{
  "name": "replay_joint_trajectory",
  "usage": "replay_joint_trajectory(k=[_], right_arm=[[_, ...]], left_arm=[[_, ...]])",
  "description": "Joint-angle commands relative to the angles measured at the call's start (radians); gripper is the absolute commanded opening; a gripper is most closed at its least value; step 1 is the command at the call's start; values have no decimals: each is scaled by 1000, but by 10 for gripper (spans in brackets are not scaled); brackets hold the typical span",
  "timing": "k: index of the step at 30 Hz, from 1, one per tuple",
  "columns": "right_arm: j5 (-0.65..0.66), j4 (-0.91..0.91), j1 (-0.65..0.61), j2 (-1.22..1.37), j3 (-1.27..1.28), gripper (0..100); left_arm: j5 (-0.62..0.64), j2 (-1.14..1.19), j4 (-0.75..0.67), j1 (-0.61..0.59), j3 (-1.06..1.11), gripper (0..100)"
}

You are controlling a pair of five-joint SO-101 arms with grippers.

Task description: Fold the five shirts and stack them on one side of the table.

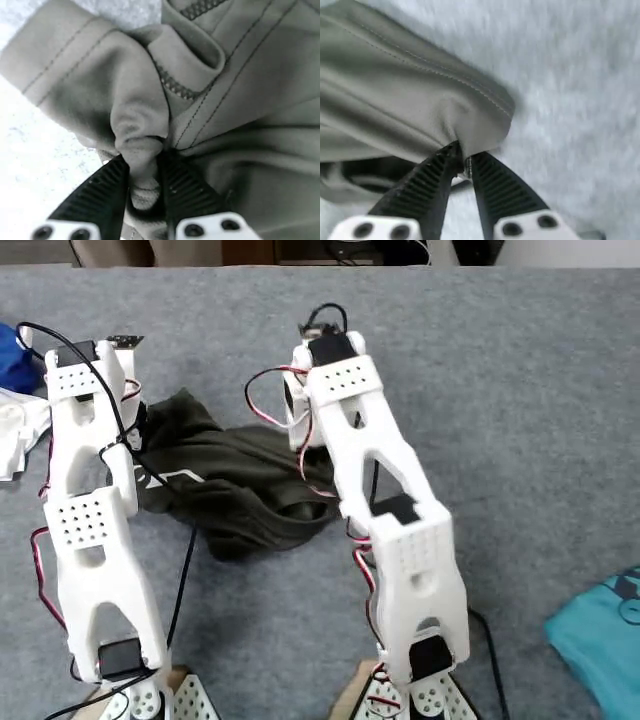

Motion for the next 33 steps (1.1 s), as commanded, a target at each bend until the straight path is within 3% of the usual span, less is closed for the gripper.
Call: replay_joint_trajectory(k=[1,7,16,25,33], right_arm=[[11,14,15,-134,176,5],[12,11,-1,-139,331,5],[69,5,-54,-140,371,16],[117,14,-56,-254,369,322],[144,-15,-50,-367,220,160]], left_arm=[[-83,-33,15,6,-35,19],[-229,-47,15,-37,32,19],[-539,-308,15,-57,483,19],[-638,-417,14,-166,497,21],[-629,-417,14,-193,471,43]])
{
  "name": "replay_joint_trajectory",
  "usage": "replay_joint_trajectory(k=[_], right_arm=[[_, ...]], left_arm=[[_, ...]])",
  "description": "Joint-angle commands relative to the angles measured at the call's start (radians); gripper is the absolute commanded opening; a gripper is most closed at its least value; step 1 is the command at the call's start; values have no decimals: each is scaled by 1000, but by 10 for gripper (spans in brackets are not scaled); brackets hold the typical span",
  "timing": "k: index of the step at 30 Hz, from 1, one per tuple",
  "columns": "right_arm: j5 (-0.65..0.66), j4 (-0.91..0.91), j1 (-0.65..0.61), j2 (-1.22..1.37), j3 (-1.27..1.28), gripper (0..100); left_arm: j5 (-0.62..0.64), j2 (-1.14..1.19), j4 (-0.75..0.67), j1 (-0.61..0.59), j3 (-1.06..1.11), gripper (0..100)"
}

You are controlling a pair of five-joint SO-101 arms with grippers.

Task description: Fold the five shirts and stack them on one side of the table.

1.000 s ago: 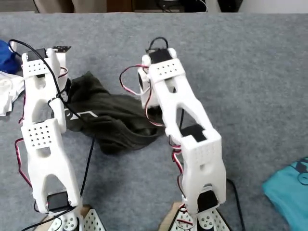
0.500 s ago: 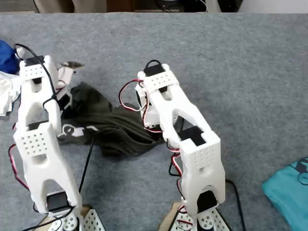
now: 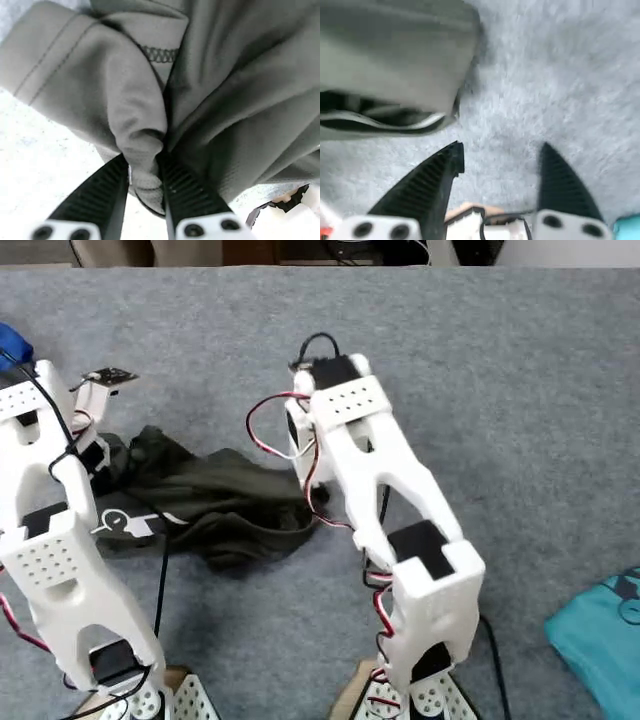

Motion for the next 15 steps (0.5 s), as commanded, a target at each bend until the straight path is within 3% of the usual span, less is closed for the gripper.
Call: replay_joint_trajectory(k=[1,5,15], right_arm=[[5,-38,-10,-64,-136,146],[-49,-146,-10,28,-265,126],[-152,-227,-13,558,-774,126]], left_arm=[[-2,-67,14,-14,-34,65],[43,-64,14,-12,-34,142],[46,-59,14,-6,-32,146]])
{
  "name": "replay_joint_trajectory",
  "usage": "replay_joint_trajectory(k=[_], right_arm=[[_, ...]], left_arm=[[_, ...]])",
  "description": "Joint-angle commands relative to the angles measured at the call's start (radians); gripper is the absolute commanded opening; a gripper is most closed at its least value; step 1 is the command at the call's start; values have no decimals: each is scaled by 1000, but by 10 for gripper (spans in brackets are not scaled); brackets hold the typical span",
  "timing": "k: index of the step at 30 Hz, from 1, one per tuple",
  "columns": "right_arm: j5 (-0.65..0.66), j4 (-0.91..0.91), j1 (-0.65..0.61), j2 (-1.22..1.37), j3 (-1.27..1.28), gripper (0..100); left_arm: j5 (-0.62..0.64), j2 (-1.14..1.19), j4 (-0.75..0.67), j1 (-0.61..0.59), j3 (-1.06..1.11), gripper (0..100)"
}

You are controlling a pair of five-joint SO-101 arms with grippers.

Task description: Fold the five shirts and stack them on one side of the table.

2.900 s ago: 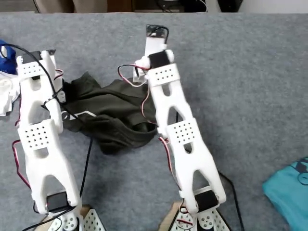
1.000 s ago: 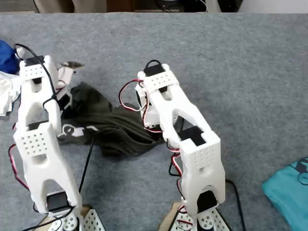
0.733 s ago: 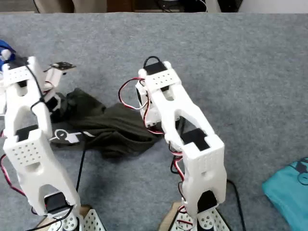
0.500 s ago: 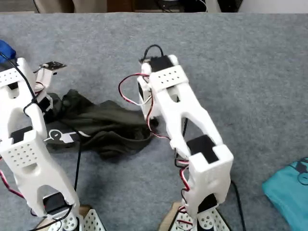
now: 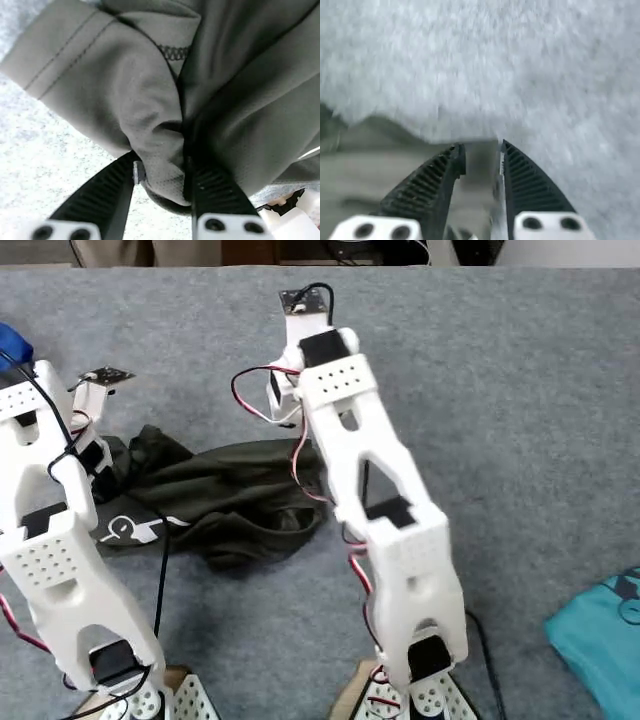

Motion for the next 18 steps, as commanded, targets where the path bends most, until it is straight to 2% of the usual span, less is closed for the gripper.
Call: replay_joint_trajectory(k=[1,6,8,13,18], right_arm=[[-31,-6,-15,197,-265,126],[-28,229,-21,409,-573,126],[-8,232,-18,438,-621,125],[31,232,-73,375,-530,126],[37,232,-122,252,-254,127]], left_arm=[[6,-59,14,-6,-32,146],[6,-59,14,-6,-32,146],[6,-59,14,-6,-32,146],[6,-59,14,-6,-32,146],[6,-59,14,-6,-32,146]])
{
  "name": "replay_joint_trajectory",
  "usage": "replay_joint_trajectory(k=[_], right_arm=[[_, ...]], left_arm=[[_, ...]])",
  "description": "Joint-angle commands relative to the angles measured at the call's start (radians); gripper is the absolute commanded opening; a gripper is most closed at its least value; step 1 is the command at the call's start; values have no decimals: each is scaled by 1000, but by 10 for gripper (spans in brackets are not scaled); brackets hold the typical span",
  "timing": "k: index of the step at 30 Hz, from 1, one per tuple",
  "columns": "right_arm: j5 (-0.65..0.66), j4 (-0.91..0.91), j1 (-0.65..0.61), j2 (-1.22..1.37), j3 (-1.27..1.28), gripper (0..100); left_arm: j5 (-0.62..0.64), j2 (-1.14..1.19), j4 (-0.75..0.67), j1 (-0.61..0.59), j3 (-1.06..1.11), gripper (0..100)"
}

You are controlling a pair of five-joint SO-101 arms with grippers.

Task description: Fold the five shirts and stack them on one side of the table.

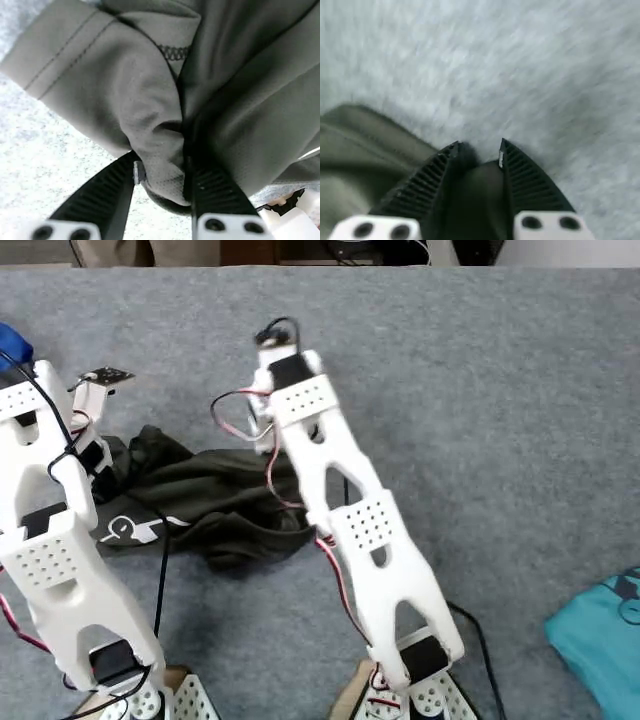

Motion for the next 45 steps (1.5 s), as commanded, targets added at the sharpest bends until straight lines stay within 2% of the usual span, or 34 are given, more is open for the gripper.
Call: replay_joint_trajectory(k=[1,7,12,19,31,34,36,40,45], right_arm=[[8,20,-30,-162,182,127],[17,20,-25,-364,495,124],[66,20,-68,-506,754,123],[66,18,-124,-568,941,123],[61,11,-133,-565,917,116],[61,-11,-139,-565,918,10],[61,-26,-134,-565,912,16],[44,-28,-99,-572,857,5],[12,-21,-5,-572,661,5]], left_arm=[[6,-59,14,-8,-32,146],[6,-59,14,-9,-32,146],[6,-59,12,-6,-34,146],[6,-59,12,-6,-34,146],[6,-59,12,-6,-34,146],[6,-59,12,-6,-34,146],[6,-59,12,-6,-34,146],[6,-59,12,-8,-35,146],[6,-59,12,-8,-34,146]])
